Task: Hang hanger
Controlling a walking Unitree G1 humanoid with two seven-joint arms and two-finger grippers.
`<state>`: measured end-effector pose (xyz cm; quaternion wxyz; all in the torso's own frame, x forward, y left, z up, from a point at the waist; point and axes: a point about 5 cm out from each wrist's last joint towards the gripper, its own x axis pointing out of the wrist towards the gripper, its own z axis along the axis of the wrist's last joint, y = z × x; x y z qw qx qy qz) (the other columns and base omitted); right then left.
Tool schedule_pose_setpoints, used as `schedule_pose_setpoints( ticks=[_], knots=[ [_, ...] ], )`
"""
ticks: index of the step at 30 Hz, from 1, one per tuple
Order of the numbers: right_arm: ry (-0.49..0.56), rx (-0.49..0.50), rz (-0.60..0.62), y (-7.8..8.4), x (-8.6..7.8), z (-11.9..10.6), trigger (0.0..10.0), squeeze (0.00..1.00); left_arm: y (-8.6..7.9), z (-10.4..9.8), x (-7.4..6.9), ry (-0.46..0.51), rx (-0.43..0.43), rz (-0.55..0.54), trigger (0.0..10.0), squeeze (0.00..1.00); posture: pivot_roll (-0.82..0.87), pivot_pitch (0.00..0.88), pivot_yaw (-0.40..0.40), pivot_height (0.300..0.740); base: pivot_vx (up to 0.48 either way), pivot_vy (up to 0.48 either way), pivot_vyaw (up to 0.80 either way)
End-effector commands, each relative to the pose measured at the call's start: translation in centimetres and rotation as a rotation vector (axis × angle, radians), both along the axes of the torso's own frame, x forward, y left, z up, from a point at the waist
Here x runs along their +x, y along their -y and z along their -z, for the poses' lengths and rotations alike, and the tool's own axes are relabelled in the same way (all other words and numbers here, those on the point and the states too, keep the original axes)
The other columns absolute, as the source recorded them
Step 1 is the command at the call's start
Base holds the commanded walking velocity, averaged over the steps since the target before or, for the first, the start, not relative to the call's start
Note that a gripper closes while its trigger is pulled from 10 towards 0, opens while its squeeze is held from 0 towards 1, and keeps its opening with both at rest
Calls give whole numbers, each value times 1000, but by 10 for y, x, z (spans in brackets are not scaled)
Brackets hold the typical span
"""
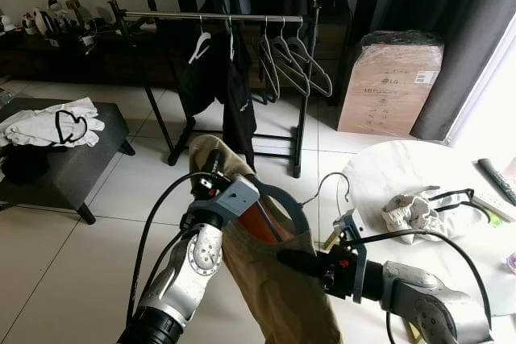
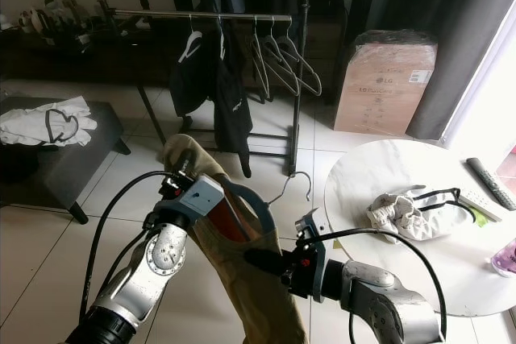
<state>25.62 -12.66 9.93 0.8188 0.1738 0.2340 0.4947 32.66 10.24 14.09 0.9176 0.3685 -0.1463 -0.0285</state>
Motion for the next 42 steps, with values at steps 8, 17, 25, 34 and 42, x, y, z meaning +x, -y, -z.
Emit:
schedule_pose_setpoints(
  ticks=[8, 17, 25, 34, 42],
  knots=[
    [41, 12, -17, -2, 3, -7, 0, 0, -10, 2, 3, -9, 2, -56, 0, 0, -86, 108, 8, 740, 0, 0, 0],
    [34, -33, -9, 2, 3, -1, 0, 0, -18, 2, 4, -14, -6, -95, 0, 0, -84, 108, 8, 740, 0, 0, 0],
    [41, -332, 44, 19, 6, 34, 0, 0, -20, 1, -2, -51, -42, -76, 0, 0, -82, 109, 10, 740, 0, 0, 0],
    [138, -620, 25, 41, 7, 58, 0, 0, -32, 0, -2, -109, -119, -120, 0, 0, -80, 109, 11, 740, 0, 0, 0],
    [201, -500, 76, 54, 15, 41, 0, 0, -69, 9, -4, -242, -98, -235, 0, 0, -77, 112, 14, 740, 0, 0, 0]
  ],
)
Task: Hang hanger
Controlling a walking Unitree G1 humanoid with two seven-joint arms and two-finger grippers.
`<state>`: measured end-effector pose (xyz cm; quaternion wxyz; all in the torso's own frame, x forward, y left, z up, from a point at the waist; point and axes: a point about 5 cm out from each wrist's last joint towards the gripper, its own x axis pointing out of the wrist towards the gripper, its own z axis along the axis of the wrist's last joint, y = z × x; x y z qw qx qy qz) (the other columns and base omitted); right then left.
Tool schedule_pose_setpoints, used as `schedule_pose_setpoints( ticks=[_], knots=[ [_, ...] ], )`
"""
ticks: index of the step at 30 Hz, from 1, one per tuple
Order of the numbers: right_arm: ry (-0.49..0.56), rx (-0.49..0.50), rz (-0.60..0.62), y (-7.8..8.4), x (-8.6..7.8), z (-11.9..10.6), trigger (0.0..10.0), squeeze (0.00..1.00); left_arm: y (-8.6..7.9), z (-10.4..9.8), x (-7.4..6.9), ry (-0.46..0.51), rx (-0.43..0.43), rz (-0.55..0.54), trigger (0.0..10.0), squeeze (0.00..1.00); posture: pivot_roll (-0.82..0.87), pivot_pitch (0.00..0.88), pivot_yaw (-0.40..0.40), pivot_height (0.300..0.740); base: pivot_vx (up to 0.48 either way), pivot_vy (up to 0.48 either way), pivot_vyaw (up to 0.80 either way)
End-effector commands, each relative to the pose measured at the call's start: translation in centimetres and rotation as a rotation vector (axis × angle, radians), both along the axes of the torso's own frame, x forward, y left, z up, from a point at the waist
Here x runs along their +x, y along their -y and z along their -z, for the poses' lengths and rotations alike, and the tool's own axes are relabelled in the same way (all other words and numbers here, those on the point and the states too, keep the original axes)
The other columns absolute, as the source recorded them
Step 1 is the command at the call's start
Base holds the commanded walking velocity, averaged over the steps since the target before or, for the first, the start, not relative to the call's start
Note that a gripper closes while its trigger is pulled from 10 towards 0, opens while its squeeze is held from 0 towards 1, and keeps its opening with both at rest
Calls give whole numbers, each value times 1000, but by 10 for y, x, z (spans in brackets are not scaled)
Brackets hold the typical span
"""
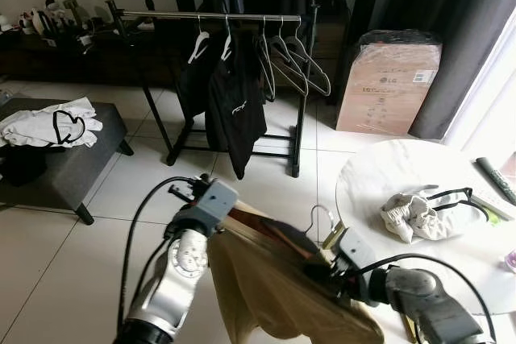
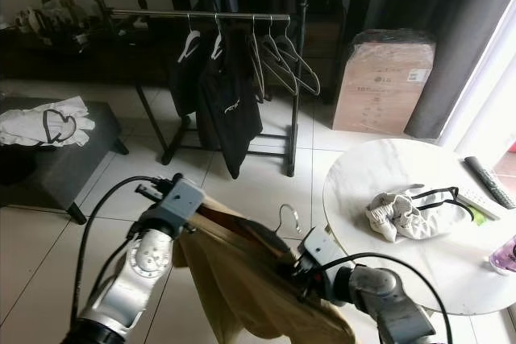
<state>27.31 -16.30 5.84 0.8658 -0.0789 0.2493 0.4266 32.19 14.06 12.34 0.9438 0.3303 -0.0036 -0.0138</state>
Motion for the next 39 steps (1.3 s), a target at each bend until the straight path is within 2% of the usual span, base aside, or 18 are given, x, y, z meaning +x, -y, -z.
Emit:
schedule_pose_setpoints(
  ticks=[1, 2, 6, 7, 9, 10, 13, 15, 17, 21, 23, 25, 29, 30, 33, 34, 36, 39],
  knots=[
    [-14, -11, 47, 18, -2, 0, 0, 0, -31, -8, 1, 15, 3, -113, 0, 0, -77, 112, 14, 740, 0, 0, 0],
    [-10, -59, -6, 24, -6, 3, 0, 0, -49, -6, 1, -22, -13, -175, 0, 0, -78, 113, 15, 740, 0, 0, 0],
    [-4, -169, 4, 42, -5, 9, 0, 0, -78, -3, -3, -73, -45, -285, 0, 0, -75, 113, 17, 740, 0, 0, 0],
    [-4, -169, 4, 42, -5, 9, 0, 0, -78, -3, -3, -73, -45, -285, 0, 0, -75, 113, 17, 740, 0, 0, 0],
    [-5, -145, -3, 45, -6, 7, 0, 0, -92, -2, -6, -96, -101, -346, 0, 0, -75, 114, 17, 740, 0, 0, 0],
    [-5, -147, -12, 45, -6, 7, 0, 0, -94, -2, -6, -99, -110, -353, 0, 0, -75, 115, 16, 740, 0, 0, 0],
    [-1, -330, -105, 53, -14, 18, 0, 0, -99, -11, -6, -65, -108, -343, 0, 0, -75, 113, 14, 740, 0, 0, 0],
    [-6, -527, -200, 64, -23, 33, 0, 0, -93, -20, -3, -27, -111, -285, 0, 0, -73, 113, 13, 740, 0, 0, 0],
    [-3, -571, -220, 66, -24, 37, 0, 0, -89, -24, -2, -21, -108, -255, 0, 0, -71, 112, 13, 740, 0, 0, 0],
    [7, -558, -207, 64, -23, 38, 0, 0, -83, -26, -1, -45, -51, -201, 0, 0, -74, 112, 14, 740, 0, 0, 0],
    [22, -481, -164, 60, -20, 35, 0, 0, -82, -21, -2, -96, -8, -175, 0, 0, -74, 112, 14, 740, 0, 0, 0],
    [36, -412, -139, 58, -17, 30, 0, 0, -87, -15, -5, -147, 7, -193, 0, 0, -74, 112, 15, 740, 0, 0, 0],
    [34, -458, -117, 69, -16, 32, 0, 0, -96, -10, -10, -218, 27, -209, 0, 0, -72, 113, 14, 740, 0, 0, 0],
    [34, -411, -80, 71, -14, 29, 0, 0, -99, -3, -15, -279, 41, -213, 0, 0, -67, 113, 15, 740, 0, 0, 0],
    [35, -383, -63, 71, -12, 27, 0, 0, -101, 2, -17, -311, 48, -212, 0, 0, -67, 113, 16, 740, 0, 0, 0],
    [39, -331, -49, 71, -10, 22, 0, 0, -110, 15, -23, -374, 31, -253, 0, 0, -72, 112, 16, 740, 0, 0, 0],
    [43, -307, -54, 71, -10, 19, 0, 0, -115, 21, -26, -400, -2, -285, 0, 0, -74, 111, 17, 740, 0, 0, 0],
    [46, -251, -51, 72, -9, 12, 0, 0, -127, 32, -33, -439, -155, -384, 0, 0, -76, 110, 18, 740, 0, 0, 0]
  ],
)
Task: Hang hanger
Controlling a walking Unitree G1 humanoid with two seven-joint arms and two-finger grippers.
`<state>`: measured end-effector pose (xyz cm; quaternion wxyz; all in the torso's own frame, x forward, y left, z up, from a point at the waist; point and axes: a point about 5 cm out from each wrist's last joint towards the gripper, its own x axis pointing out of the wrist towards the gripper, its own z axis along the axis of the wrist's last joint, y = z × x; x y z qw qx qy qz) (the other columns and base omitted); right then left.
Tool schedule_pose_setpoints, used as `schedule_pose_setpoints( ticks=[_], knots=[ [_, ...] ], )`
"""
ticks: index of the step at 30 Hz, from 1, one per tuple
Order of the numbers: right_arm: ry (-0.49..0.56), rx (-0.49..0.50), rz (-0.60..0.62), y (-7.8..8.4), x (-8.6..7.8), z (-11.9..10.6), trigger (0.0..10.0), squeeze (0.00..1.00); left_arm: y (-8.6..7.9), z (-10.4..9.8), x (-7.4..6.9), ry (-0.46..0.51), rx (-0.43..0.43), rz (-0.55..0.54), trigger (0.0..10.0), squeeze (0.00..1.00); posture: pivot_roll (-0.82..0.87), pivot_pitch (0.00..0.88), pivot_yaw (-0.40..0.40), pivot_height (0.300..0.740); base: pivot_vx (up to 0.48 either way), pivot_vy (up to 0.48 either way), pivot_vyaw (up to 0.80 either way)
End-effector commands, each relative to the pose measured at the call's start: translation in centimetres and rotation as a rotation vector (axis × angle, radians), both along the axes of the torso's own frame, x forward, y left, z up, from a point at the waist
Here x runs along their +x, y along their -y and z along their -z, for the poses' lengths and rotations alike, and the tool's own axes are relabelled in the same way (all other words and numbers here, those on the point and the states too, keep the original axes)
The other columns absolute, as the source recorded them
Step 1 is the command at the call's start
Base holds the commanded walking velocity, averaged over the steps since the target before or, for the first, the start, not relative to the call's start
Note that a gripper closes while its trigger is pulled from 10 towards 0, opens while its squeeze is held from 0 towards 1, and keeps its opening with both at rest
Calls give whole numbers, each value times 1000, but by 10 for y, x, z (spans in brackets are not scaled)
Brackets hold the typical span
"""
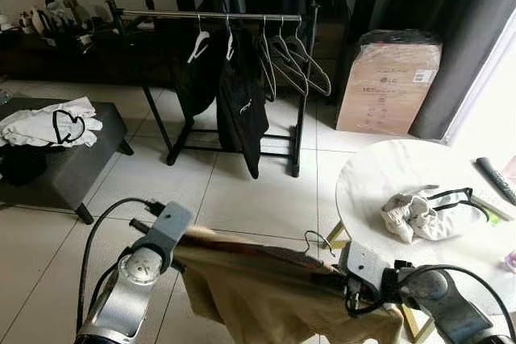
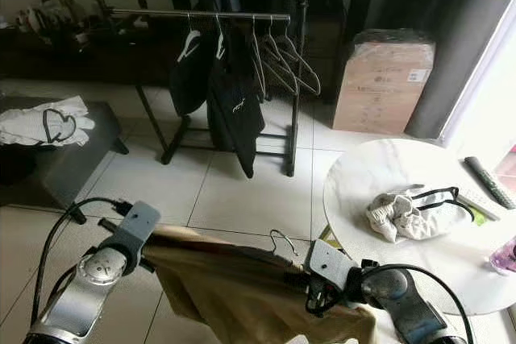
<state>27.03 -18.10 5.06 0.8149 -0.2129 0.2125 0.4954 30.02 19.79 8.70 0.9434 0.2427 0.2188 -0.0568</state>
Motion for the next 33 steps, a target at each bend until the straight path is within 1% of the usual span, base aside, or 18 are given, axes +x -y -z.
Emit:
schedule_pose_setpoints(
  ticks=[1, 4, 7, 11, 13, 14, 15, 16, 18, 20, 21, 22, 23, 25, 26, 29, 30, 33],
  knots=[
    [-71, -65, 200, 55, -6, 3, 0, 0, -71, -4, -12, -18, 47, -328, 0, 0, -76, 110, 18, 740, 0, 0, 0],
    [-84, -60, 212, 62, -7, 3, 0, 0, -79, -4, -15, -26, -53, -403, 0, 0, -70, 111, 18, 740, 0, 0, 0],
    [-131, 39, 177, 61, -13, -2, 0, 0, -92, 3, -22, -47, -175, -509, 0, 0, -73, 111, 18, 740, 0, 0, 0],
    [-149, 99, 154, 59, -15, -6, 0, 0, -98, 7, -25, -60, -239, -556, 0, 0, -71, 112, 19, 740, 0, 0, 0],
    [-193, 161, 121, 57, -20, -10, 0, 0, -107, 3, -25, 5, -299, -644, 0, 0, -72, 112, 18, 740, 0, 0, 0],
    [-223, 177, 110, 57, -24, -9, 0, 0, -113, -4, -24, 72, -350, -709, 0, 0, -71, 112, 17, 740, 0, 0, 0],
    [-223, 177, 110, 57, -24, -9, 0, 0, -113, -4, -24, 72, -350, -709, 0, 0, -71, 112, 17, 740, 0, 0, 0],
    [-225, 168, 109, 58, -25, -7, 0, 0, -115, -8, -23, 107, -373, -730, 0, 0, -71, 112, 17, 740, 0, 0, 0],
    [-228, 186, 122, 58, -25, -6, 0, 0, -112, -9, -21, 116, -432, -728, 0, 0, -71, 111, 17, 740, 0, 0, 0],
    [-251, 224, 103, 55, -27, -8, 0, 0, -111, -10, -20, 129, -463, -729, 0, 0, -71, 111, 19, 740, 0, 0, 0],
    [-278, 233, 55, 52, -33, -8, 0, 0, -113, -13, -18, 176, -493, -746, 0, 0, -74, 110, 19, 740, 0, 0, 0],
    [-273, 225, 53, 52, -33, -8, 0, 0, -114, -15, -18, 184, -489, -746, 0, 0, -71, 110, 18, 740, 0, 0, 0],
    [-251, 237, 96, 51, -28, -7, 0, 0, -108, -14, -16, 154, -485, -673, 0, 0, -70, 110, 18, 740, 0, 0, 0],
    [-247, 248, 109, 51, -27, -7, 0, 0, -105, -13, -15, 138, -484, -641, 0, 0, -70, 110, 18, 740, 0, 0, 0],
    [-239, 299, 133, 48, -23, -10, 0, 0, -85, -5, -14, 30, -480, -474, 0, 0, -66, 110, 20, 740, 0, 0, 0],
    [-214, 450, 136, 36, -17, -24, 0, 0, -62, 9, -20, -95, -489, -352, 0, 0, -67, 109, 20, 740, 0, 0, 0],
    [-214, 450, 136, 36, -17, -24, 0, 0, -62, 9, -20, -95, -489, -352, 0, 0, -67, 109, 20, 740, 0, 0, 0],
    [-223, 544, 113, 28, -17, -31, 0, 0, -58, 18, -22, -117, -492, -390, 0, 0, -68, 107, 20, 740, 0, 0, 0]
  ],
)
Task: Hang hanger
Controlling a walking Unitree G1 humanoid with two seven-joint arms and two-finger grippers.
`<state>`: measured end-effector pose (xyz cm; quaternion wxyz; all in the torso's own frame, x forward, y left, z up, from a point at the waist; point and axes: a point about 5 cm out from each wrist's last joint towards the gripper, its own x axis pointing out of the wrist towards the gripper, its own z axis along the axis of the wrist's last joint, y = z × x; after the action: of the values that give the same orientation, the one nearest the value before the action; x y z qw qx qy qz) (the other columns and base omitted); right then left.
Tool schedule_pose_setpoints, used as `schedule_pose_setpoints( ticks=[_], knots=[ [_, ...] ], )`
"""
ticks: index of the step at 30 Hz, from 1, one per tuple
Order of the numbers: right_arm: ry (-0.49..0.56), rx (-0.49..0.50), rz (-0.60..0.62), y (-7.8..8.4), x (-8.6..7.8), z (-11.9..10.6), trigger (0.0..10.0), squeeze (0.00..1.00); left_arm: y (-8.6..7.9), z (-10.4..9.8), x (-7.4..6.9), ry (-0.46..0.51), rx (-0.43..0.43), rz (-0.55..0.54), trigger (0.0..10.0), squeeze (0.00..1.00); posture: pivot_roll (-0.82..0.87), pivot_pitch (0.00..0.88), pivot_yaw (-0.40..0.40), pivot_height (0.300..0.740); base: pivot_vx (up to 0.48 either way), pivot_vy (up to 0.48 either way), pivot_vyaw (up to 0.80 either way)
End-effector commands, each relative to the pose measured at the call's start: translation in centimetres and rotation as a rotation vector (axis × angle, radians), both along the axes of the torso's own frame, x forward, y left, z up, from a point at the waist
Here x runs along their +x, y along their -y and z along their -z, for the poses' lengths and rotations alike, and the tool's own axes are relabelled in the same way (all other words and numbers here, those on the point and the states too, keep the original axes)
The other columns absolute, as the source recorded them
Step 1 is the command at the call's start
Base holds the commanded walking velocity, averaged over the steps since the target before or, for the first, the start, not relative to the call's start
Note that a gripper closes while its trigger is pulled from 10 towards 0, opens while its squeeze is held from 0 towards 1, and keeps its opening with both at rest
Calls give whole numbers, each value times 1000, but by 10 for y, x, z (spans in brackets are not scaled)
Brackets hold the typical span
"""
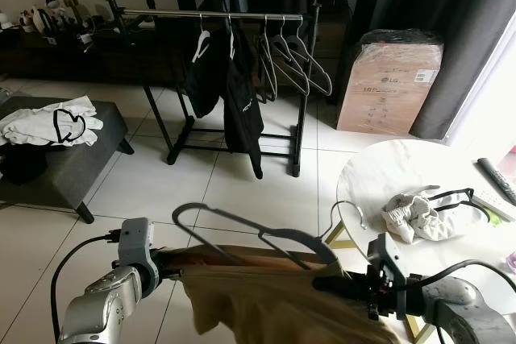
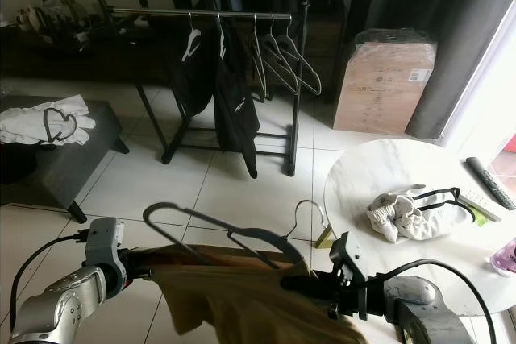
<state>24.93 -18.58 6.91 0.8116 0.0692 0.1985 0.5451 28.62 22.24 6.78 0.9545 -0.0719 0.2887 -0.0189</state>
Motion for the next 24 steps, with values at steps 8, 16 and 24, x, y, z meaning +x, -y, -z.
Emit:
schedule_pose_setpoints(
  ticks=[8, 16, 24],
  knots=[
    [13, -97, 54, 10, 0, 5, 0, 0, 28, -12, -23, 64, 74, 456, 10000, 1000, -68, 109, 18, 740, 0, 0, 0],
    [51, -257, 117, -4, 15, 19, 0, 0, 33, -18, -47, 48, 290, 871, 10000, 1000, -58, 107, 21, 740, 0, 0, 0],
    [69, -361, 96, -8, 17, 29, 0, 0, 44, -36, -69, 45, 222, 1127, 10000, 1000, -51, 99, 24, 740, 0, 0, 0]
  ],
)
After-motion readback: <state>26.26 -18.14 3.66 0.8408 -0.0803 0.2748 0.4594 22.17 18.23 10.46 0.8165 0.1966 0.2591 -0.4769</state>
